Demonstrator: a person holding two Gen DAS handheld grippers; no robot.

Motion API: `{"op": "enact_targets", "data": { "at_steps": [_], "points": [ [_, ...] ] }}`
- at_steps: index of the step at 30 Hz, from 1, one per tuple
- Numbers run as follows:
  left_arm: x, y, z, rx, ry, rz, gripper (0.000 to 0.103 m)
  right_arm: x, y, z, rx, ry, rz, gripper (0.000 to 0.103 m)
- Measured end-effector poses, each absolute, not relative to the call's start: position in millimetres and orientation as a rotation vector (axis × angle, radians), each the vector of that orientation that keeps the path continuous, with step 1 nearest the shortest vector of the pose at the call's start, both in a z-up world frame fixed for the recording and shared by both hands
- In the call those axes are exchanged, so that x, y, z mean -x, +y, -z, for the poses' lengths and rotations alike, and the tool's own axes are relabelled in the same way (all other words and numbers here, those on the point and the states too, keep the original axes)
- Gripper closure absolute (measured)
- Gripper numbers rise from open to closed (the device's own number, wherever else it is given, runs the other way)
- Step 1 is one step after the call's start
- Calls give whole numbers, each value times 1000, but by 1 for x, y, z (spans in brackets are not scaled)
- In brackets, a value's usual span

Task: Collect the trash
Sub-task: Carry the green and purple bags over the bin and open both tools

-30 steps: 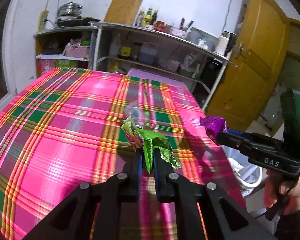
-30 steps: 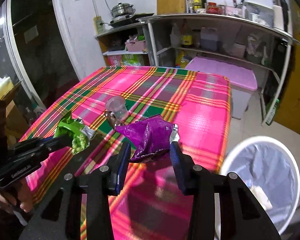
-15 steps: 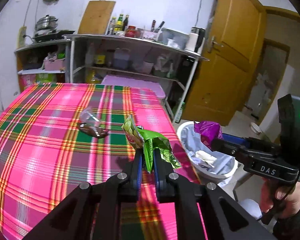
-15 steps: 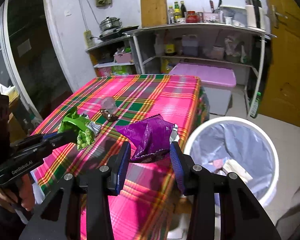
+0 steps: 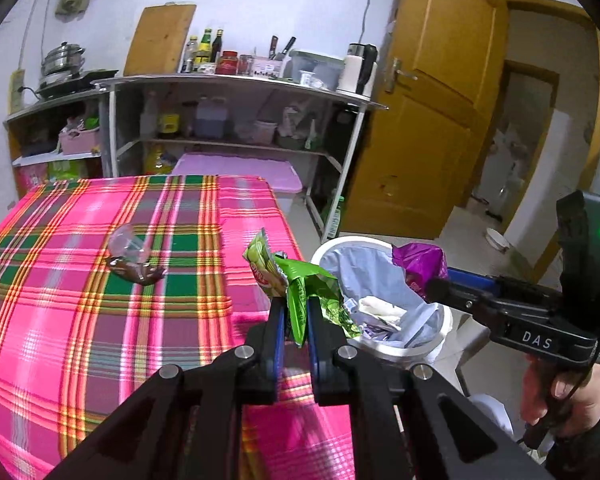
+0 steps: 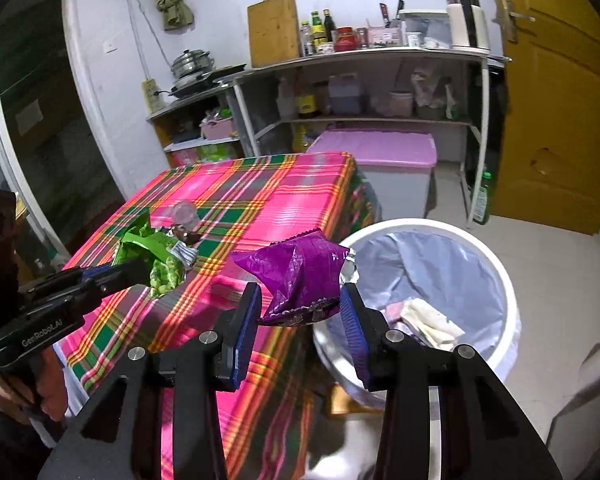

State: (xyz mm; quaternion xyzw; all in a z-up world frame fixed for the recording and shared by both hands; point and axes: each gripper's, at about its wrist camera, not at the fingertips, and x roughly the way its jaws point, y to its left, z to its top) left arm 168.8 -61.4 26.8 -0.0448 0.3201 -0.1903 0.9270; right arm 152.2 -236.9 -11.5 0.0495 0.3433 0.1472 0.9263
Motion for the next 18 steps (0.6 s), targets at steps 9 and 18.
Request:
{"op": "enact_targets", "data": {
  "at_steps": [9,18],
  "points": [
    [-180,-93,-28,60,636,435,93,-153,-267,18,-133,711,-233,61],
    [-204,-127,-16,42,666,495,93,-160,-290,32,-158,748,-174,61]
  ]
}}
